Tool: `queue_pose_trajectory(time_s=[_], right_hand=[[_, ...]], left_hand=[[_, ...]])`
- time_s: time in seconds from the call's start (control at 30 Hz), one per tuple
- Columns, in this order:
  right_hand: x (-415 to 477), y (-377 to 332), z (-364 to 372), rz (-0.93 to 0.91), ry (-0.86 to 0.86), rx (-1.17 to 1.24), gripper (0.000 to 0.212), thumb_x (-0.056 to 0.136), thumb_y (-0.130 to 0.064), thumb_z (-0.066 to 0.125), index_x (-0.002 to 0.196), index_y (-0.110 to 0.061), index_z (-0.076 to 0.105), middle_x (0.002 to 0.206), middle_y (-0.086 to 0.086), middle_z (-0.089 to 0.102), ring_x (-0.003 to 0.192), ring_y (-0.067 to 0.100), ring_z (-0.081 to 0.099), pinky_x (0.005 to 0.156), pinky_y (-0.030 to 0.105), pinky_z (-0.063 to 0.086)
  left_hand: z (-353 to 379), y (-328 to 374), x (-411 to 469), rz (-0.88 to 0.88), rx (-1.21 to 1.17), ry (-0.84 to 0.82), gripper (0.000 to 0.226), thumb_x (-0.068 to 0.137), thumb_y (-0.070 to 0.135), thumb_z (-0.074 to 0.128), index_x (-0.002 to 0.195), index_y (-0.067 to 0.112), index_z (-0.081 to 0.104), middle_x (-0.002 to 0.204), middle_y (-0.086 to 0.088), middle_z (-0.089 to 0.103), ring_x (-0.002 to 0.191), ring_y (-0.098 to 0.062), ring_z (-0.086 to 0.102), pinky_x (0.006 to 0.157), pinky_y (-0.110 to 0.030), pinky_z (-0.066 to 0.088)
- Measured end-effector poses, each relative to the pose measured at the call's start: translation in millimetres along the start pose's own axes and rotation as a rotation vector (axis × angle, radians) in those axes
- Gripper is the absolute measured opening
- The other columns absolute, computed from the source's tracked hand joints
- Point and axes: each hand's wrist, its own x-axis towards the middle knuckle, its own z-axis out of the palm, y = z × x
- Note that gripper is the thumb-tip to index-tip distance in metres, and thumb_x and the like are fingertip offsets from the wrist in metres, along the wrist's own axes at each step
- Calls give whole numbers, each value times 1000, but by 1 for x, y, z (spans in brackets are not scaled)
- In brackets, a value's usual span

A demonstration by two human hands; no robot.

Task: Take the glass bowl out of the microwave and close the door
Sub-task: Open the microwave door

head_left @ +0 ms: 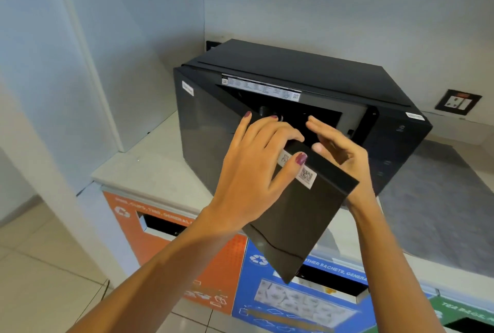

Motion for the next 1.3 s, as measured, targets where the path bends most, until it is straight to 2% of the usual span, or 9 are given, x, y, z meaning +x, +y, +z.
queue_pose_trajectory(time_s=[0.27, 0.43, 0.57, 0.7, 0.8, 0.87, 0.97, 1.17, 1.3], right_hand=[[26, -27, 70, -85, -320, 41, 44, 93, -7, 57, 137, -8, 52, 150, 4, 45, 145, 15, 34, 119, 47, 31], [43, -40, 109, -133, -424, 28, 50, 94, 3, 53, 140, -14, 48, 155, -1, 38, 148, 9, 24, 122, 43, 24], [49, -51, 136, -190, -446, 33, 46, 93, -18, 54, 139, -19, 49, 155, -1, 38, 148, 9, 22, 124, 45, 19], [50, -61, 159, -247, -445, 13, 44, 93, -25, 54, 136, -21, 52, 152, -1, 42, 148, 9, 25, 125, 38, 17], [48, -72, 179, -302, -418, -16, 44, 90, -36, 56, 132, -24, 56, 150, -4, 45, 146, 7, 27, 124, 29, 16], [47, -76, 190, -329, -397, -39, 43, 90, -34, 59, 132, -24, 57, 148, -5, 46, 146, 7, 29, 124, 28, 15], [44, -81, 208, -342, -380, -68, 46, 90, -34, 61, 134, -24, 55, 149, -4, 46, 145, 9, 30, 125, 32, 16], [43, -83, 240, -350, -315, -102, 48, 91, -33, 62, 138, -27, 51, 150, -4, 44, 147, 11, 27, 124, 34, 17], [40, -80, 257, -362, -267, -109, 49, 93, -32, 61, 140, -28, 47, 152, -5, 40, 148, 10, 23, 123, 37, 22]], left_hand=[[-50, 2, -30, -157, -176, 54, 28, 96, 33, 38, 102, 17, 61, 107, 7, 64, 117, -2, 51, 120, -35, 19], [-98, 5, -42, -220, -89, -170, 29, 92, 50, 43, 108, 29, 57, 124, 21, 56, 130, 13, 33, 117, -23, 22], [-141, 5, -51, -287, 66, -379, 43, 88, 66, 40, 124, 44, 47, 147, 32, 32, 137, 19, 12, 111, -19, 25], [-178, 1, -58, -369, 140, -545, 59, 83, 70, 36, 138, 50, 31, 151, 42, 8, 130, 29, -10, 97, -1, 10], [-199, -10, -64, -431, 190, -636, 53, 93, 50, 35, 144, 49, 22, 154, 38, -2, 133, 25, -15, 101, 5, -9], [-207, -17, -68, -449, 263, -665, 54, 99, 32, 32, 145, 49, 10, 156, 30, -8, 138, 16, -17, 106, 0, -14], [-213, -23, -75, -492, 415, -665, 63, 101, 20, 33, 142, 43, -8, 158, 19, -17, 137, 8, -22, 118, -19, -11], [-210, -25, -82, -638, 761, -473, 64, 101, 40, 22, 150, 20, -13, 163, 1, -8, 150, -13, -4, 118, -29, -3], [-183, -29, -85, -715, 1007, -190, 61, 101, 42, 16, 152, 17, -7, 164, 0, 2, 151, -22, 0, 121, -44, 4]])
